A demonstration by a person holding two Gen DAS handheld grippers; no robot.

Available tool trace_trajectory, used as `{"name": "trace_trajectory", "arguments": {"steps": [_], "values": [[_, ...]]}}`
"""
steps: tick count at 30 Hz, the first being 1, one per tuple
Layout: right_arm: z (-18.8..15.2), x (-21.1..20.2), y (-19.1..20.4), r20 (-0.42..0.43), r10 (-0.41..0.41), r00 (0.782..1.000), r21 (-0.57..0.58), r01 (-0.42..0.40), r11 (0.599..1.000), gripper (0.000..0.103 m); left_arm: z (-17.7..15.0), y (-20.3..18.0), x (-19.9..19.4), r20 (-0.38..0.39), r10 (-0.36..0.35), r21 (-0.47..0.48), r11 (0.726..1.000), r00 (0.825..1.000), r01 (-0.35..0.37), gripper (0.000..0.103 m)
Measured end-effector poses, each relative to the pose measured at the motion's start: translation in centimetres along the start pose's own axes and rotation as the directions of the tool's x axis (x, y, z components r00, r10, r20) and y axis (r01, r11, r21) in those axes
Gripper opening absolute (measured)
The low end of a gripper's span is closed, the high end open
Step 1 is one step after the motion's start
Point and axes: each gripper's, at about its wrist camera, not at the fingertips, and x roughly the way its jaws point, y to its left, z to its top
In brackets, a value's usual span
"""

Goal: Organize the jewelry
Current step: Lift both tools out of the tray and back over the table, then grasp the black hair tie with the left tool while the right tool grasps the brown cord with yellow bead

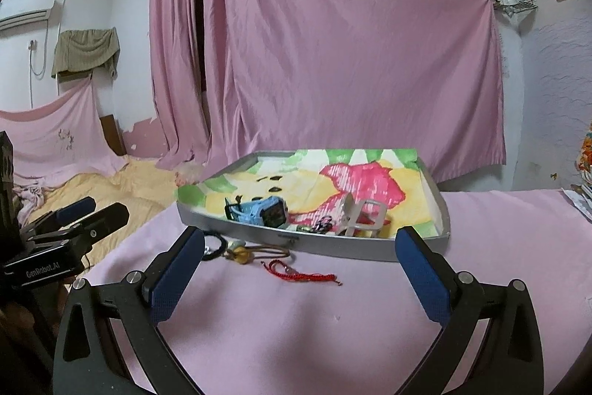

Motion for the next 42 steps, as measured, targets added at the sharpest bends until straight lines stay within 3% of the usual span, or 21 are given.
{"name": "trace_trajectory", "arguments": {"steps": [8,16,21,24,26,28,30,38,42], "values": [[-0.3,1.5,0.0,-0.080,-0.002,0.997,0.007,0.003,1.000,0.101,-0.3,0.5,1.7,-0.094,0.012,0.003,1.000,0.995,-0.011,0.102],[-0.6,4.6,-0.4,-0.247,0.025,0.969,0.018,-0.022,1.000,0.101,-0.9,2.1,4.5,-0.261,-0.044,-0.111,0.994,0.964,0.015,0.102],[-0.6,6.0,-0.5,-0.302,0.044,0.952,0.018,-0.041,0.999,0.101,-1.1,2.4,5.9,-0.308,-0.067,-0.156,0.988,0.949,0.019,0.101],[-0.5,6.7,-0.5,-0.328,0.076,0.942,0.043,-0.066,0.997,0.100,-1.1,2.2,6.5,-0.329,-0.081,-0.155,0.988,0.941,0.031,0.085],[-0.4,7.1,-0.4,-0.341,0.102,0.934,0.056,-0.089,0.994,0.094,-1.1,1.8,7.1,-0.348,-0.091,-0.147,0.988,0.933,0.042,0.077],[-0.4,7.5,-0.2,-0.351,0.115,0.929,0.058,-0.101,0.993,0.079,-1.2,1.5,7.6,-0.362,-0.102,-0.141,0.989,0.927,0.053,0.072],[-0.2,7.9,0.1,-0.359,0.122,0.925,0.052,-0.111,0.992,0.074,-1.2,1.1,8.0,-0.372,-0.113,-0.137,0.988,0.921,0.066,0.063],[0.4,9.2,0.9,-0.377,0.129,0.917,0.018,-0.132,0.991,0.056,-1.1,0.3,9.7,-0.421,-0.109,-0.114,0.991,0.900,0.067,0.045],[0.5,10.2,1.0,-0.394,0.138,0.908,0.025,-0.140,0.990,0.051,-1.4,0.2,10.7,-0.464,-0.116,-0.122,0.990,0.878,0.066,0.038]]}}
